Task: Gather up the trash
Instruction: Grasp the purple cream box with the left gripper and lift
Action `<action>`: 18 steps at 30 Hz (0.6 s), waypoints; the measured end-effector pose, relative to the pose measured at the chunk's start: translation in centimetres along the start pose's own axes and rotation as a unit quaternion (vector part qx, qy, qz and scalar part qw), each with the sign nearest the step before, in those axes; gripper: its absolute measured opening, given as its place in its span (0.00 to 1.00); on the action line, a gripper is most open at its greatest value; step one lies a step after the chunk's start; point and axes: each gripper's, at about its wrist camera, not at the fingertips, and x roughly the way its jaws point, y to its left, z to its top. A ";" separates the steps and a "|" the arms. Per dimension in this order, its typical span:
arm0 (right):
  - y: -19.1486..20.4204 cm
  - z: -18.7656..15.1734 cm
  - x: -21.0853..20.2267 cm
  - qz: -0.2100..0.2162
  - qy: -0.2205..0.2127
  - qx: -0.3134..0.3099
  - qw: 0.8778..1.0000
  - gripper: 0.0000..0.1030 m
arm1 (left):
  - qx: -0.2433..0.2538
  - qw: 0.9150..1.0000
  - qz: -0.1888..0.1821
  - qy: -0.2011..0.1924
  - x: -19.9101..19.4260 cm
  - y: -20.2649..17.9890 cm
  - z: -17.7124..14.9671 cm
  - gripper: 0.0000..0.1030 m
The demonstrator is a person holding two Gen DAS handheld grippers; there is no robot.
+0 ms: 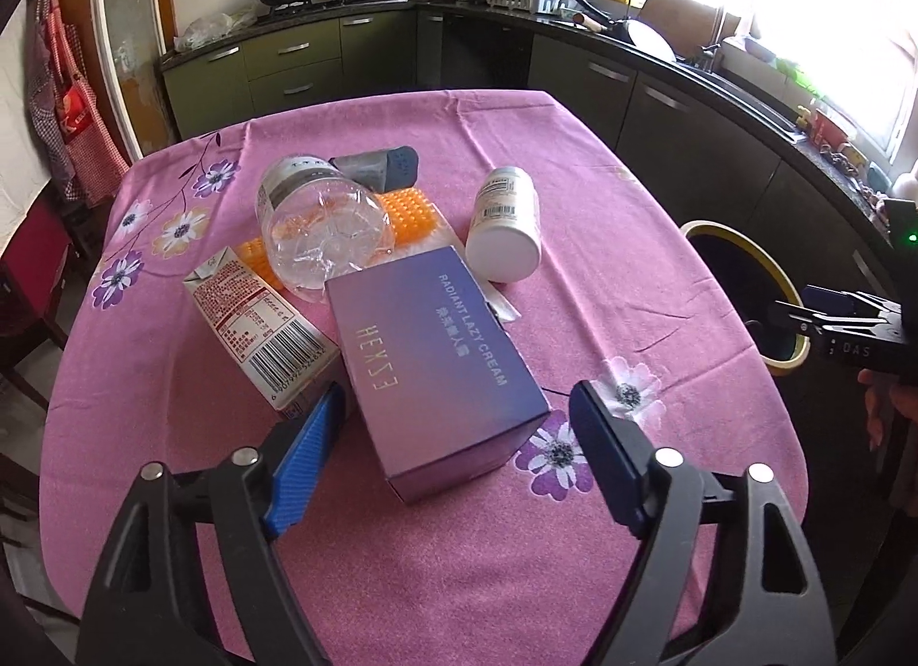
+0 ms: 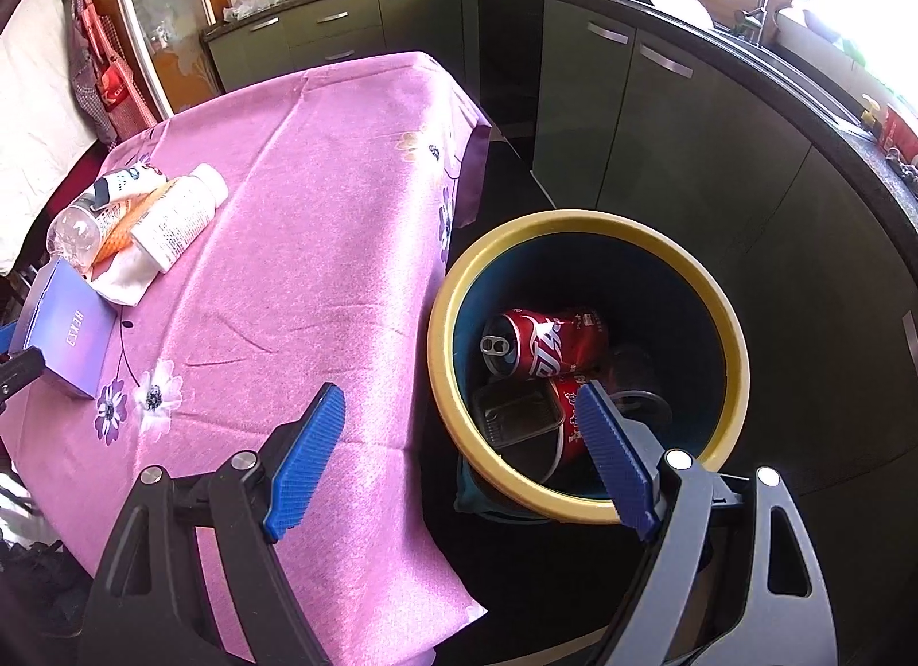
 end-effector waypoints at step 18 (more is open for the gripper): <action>-0.4 -0.7 -0.9 -0.004 -0.006 0.006 1.000 0.79 | 0.051 0.998 -0.006 -0.026 -0.8 0.4 -1.1 0.55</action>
